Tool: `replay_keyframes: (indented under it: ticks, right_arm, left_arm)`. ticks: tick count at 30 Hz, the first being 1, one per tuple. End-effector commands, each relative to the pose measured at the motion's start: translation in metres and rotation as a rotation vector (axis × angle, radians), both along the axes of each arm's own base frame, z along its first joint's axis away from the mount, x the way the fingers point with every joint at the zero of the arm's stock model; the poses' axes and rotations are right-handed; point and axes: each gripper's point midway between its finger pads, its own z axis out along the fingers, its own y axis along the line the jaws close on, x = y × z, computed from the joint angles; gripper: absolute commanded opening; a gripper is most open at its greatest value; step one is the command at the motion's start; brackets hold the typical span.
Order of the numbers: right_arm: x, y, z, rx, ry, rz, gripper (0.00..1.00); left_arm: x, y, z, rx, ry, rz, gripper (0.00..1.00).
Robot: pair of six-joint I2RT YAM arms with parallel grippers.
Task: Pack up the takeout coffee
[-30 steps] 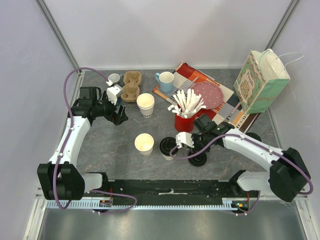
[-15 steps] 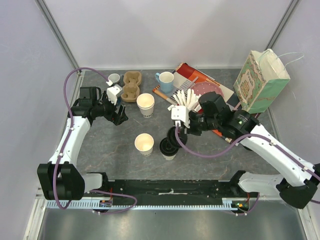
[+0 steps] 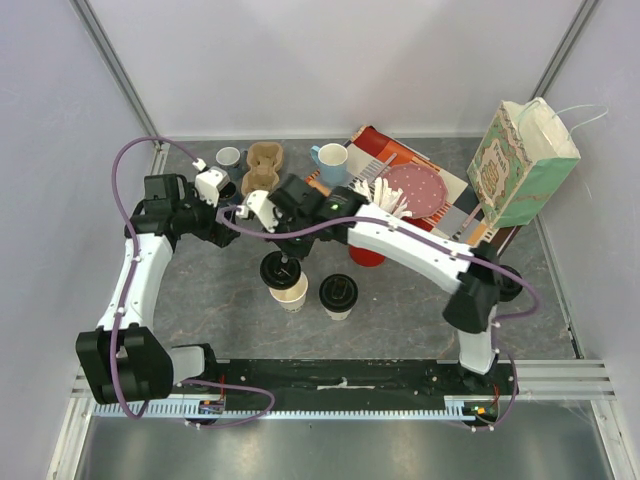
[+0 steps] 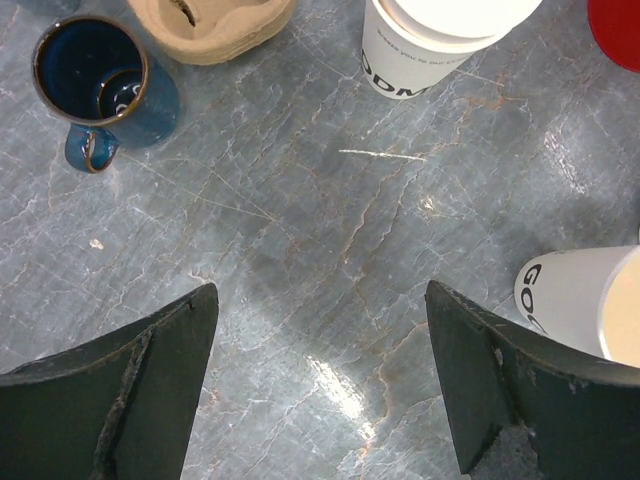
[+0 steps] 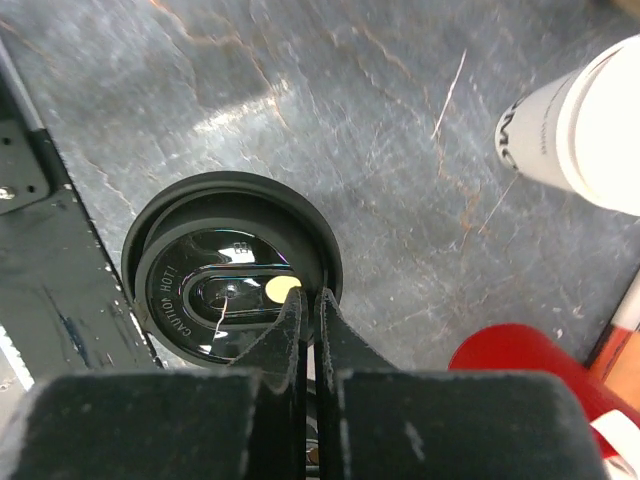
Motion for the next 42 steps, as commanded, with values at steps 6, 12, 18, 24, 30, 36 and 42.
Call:
replay_keyframes:
  ticks: [6,12,18,24,30,36,42]
  right_arm:
    - [-0.006,-0.014,-0.016,-0.189,0.038,-0.136,0.0]
    - [-0.008,-0.016,-0.035,-0.255,0.049,-0.135,0.0]
    - [-0.006,-0.001,-0.047,-0.251,0.06,-0.118,0.0]
    - [-0.004,-0.004,-0.059,-0.277,0.059,-0.119,0.0]
    - [-0.005,-0.001,-0.061,-0.266,0.061,-0.115,0.0]
    - [-0.005,0.001,-0.059,-0.252,0.065,-0.115,0.0]
    - [-0.012,-0.006,-0.066,-0.275,0.088,-0.109,0.0]
  left_arm:
    - [-0.001,-0.001,0.001,-0.028,0.006,0.016,0.91]
    - [-0.002,-0.002,0.001,-0.029,0.003,0.006,0.91]
    - [-0.002,-0.004,0.002,-0.037,0.003,-0.001,0.91]
    - [-0.002,-0.004,0.001,-0.037,0.003,-0.006,0.91]
    - [-0.002,-0.005,0.001,-0.039,0.005,-0.011,0.91]
    - [-0.002,-0.005,0.002,-0.036,0.0,-0.015,0.91]
    - [-0.002,-0.005,0.002,-0.032,-0.005,-0.02,0.91]
